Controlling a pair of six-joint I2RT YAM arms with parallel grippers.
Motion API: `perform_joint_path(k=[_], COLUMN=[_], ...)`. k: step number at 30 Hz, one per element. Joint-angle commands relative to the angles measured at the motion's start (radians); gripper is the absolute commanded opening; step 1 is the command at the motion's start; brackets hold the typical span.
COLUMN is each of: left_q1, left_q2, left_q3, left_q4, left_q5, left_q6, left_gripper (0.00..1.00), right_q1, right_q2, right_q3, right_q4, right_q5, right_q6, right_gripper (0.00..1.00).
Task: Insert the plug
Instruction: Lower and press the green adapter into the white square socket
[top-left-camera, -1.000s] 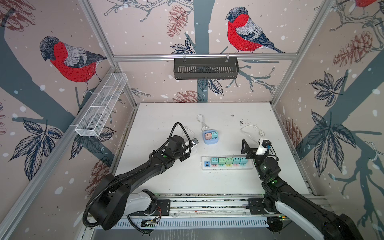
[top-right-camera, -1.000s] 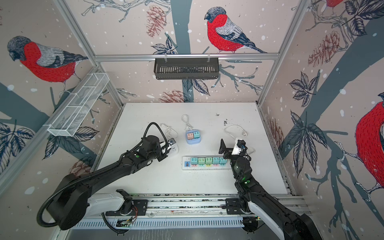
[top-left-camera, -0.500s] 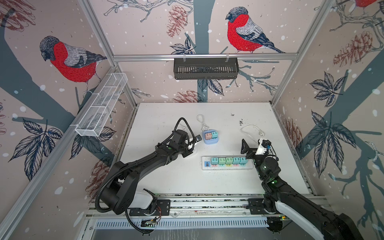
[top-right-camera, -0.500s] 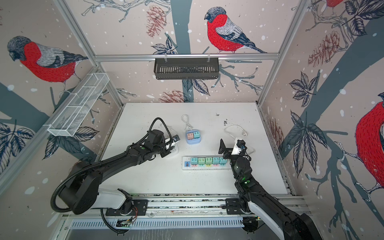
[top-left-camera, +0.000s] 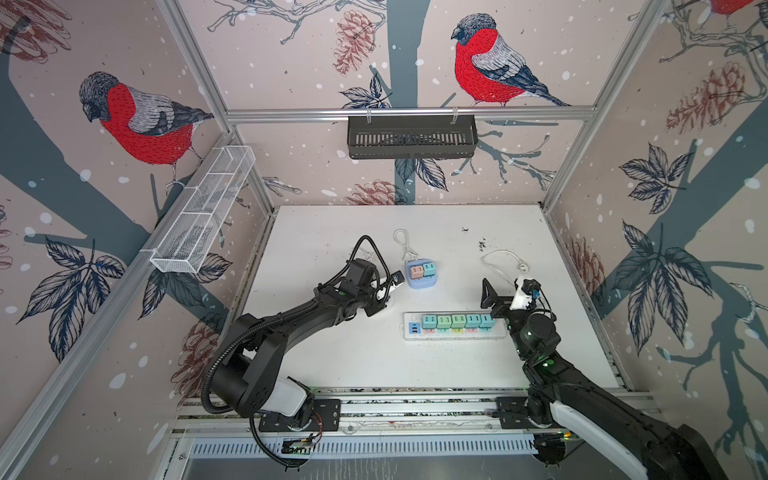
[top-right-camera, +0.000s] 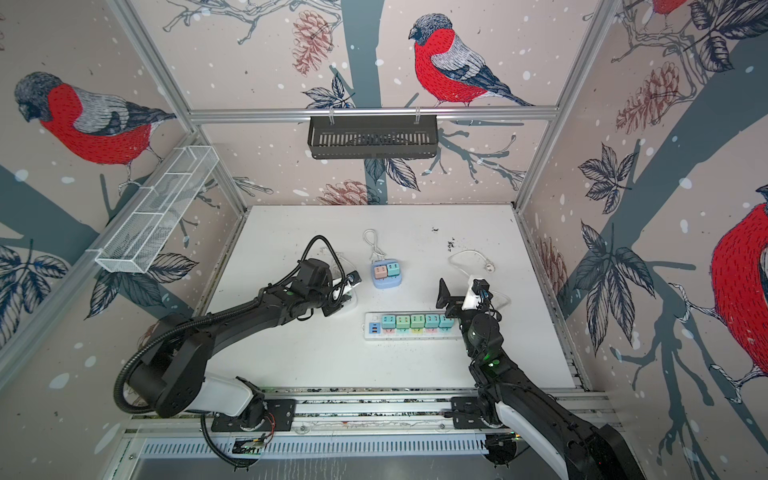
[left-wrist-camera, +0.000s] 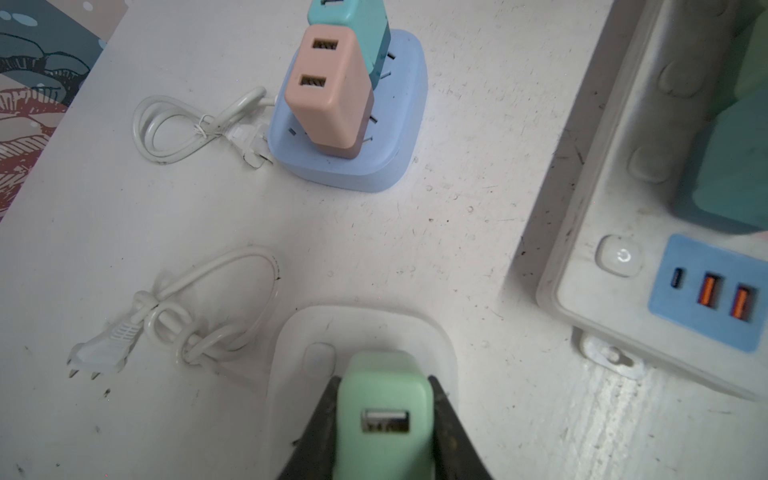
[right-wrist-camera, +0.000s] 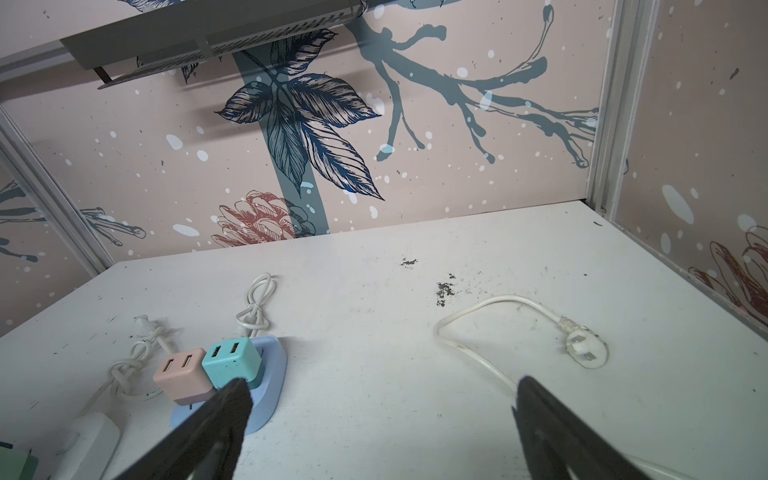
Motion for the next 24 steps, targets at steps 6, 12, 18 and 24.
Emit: perform_joint_path(k=[6, 12, 18, 24], left_q1=[0.005, 0.014, 0.025, 0.079], left_q2=[0.029, 0.046, 0.057, 0.091], left_q3=[0.008, 0.008, 0.014, 0.028], left_q4=[0.034, 0.039, 0.03, -0.004], left_q5=[0.048, 0.042, 0.032, 0.107], left_q6=[-0.002, -0.005, -0.014, -0.009], left_gripper=[0.0, 0.0, 0.0, 0.0], right_q1=[-0.001, -0.001, -0.001, -0.001], right_q2=[0.008, 0.01, 0.013, 0.02], right_q3=[0.011, 0.012, 0.013, 0.016], right_q4=[0.026, 0.026, 0.027, 0.027], right_q5=[-0.006, -0.007, -0.008, -0.009], right_q6=[0.01, 0.009, 0.009, 0.009], right_gripper=[1.0, 1.0, 1.0, 1.0])
